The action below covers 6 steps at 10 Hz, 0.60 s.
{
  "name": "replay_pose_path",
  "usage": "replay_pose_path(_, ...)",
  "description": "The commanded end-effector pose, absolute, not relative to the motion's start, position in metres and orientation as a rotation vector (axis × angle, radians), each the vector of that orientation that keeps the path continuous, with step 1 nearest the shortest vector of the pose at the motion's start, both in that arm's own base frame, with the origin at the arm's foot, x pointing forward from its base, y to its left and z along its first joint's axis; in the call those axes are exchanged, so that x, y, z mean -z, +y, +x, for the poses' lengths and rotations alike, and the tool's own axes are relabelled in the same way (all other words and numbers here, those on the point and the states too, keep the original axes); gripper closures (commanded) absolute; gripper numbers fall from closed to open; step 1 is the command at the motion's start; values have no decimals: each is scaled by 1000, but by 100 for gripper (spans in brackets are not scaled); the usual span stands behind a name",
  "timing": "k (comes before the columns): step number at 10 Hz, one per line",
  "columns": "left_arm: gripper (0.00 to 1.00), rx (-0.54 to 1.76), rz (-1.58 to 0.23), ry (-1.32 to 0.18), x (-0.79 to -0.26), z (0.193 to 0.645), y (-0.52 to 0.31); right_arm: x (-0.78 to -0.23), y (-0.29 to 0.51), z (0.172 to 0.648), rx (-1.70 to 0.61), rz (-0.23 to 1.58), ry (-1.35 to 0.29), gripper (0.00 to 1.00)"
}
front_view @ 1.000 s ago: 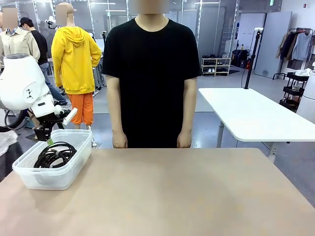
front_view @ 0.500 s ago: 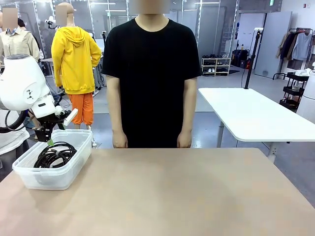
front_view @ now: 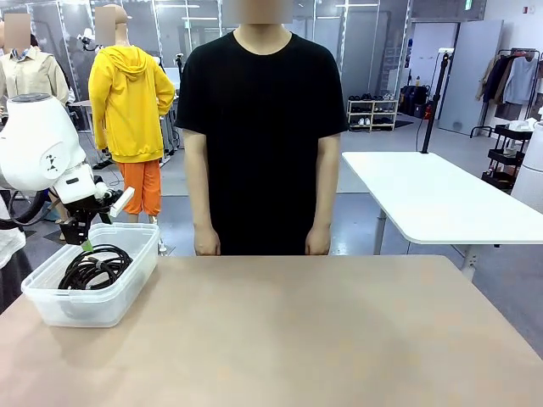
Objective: Organize and store the cables.
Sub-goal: Place the USB Extension Cable into the Organizing box.
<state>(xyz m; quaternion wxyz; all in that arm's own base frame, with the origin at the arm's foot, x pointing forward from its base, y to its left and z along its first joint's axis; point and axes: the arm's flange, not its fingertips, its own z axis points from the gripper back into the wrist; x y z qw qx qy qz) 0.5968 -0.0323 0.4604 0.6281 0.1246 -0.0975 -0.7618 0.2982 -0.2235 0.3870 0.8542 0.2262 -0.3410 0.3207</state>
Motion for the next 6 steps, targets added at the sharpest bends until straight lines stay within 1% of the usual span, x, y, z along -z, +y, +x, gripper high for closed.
replay_pose_path(1, 0, 1747, 294, -219, -461, 600, -29, -387, -225, 300, -683, 478, -737, 0)
replay_pose_path(6, 0, 1747, 294, -219, -461, 600, -29, -387, -225, 300, -683, 478, -737, 0)
